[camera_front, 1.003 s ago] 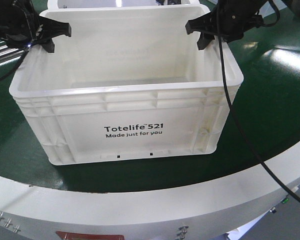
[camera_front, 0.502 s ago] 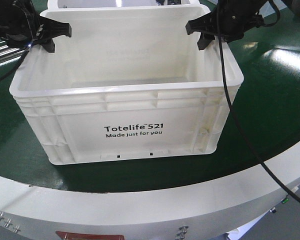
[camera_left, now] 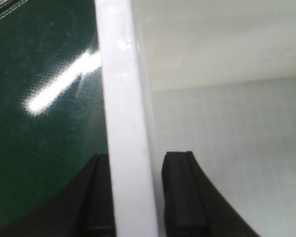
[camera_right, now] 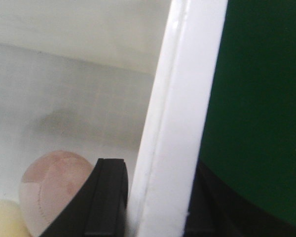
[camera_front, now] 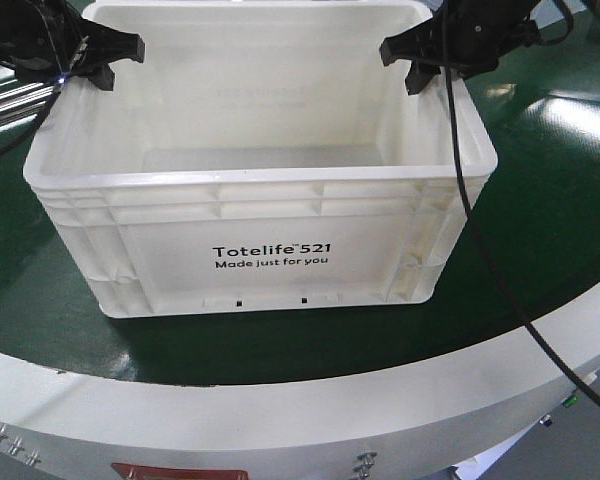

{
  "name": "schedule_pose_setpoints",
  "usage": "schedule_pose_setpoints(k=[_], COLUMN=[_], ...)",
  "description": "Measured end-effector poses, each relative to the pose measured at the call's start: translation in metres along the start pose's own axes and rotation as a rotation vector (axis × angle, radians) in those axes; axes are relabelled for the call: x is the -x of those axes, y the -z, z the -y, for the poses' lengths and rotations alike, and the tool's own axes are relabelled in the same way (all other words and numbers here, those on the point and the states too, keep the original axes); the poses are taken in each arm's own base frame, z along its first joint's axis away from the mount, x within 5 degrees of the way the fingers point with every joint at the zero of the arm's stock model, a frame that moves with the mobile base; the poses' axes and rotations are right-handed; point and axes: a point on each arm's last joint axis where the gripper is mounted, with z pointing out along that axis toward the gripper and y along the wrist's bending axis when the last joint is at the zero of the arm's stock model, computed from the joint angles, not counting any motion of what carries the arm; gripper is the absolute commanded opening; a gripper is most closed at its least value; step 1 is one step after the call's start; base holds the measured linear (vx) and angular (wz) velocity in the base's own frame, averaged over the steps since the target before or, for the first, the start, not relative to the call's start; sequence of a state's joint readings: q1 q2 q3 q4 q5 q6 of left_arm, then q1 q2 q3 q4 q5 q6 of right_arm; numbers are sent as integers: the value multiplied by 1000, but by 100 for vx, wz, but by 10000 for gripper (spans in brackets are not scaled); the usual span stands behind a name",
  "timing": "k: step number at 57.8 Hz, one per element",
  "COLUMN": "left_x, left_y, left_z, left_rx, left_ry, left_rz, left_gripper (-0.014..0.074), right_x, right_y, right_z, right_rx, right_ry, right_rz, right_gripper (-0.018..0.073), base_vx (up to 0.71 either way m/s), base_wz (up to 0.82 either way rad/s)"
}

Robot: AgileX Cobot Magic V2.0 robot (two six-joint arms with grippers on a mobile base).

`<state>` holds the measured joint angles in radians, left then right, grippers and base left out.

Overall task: Place moving items into box and shelve
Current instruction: 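Lift the crate off the conveyor with both grippers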

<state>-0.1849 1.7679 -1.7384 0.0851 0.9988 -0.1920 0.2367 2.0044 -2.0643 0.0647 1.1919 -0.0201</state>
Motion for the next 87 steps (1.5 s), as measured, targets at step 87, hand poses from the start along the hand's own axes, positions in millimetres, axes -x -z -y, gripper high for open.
schedule_pose_setpoints(k=[87], left_x=[-7], left_y=[93], left_z=[6], left_rx=[-65], left_ry=[-28], left_rz=[132], left_gripper=[-1], right_x=[-12], right_y=[99], right_z=[-7], right_rx=[28], right_ry=[3], right_rz=[111], right_gripper=[-5], base_vx=[0], base_wz=[0])
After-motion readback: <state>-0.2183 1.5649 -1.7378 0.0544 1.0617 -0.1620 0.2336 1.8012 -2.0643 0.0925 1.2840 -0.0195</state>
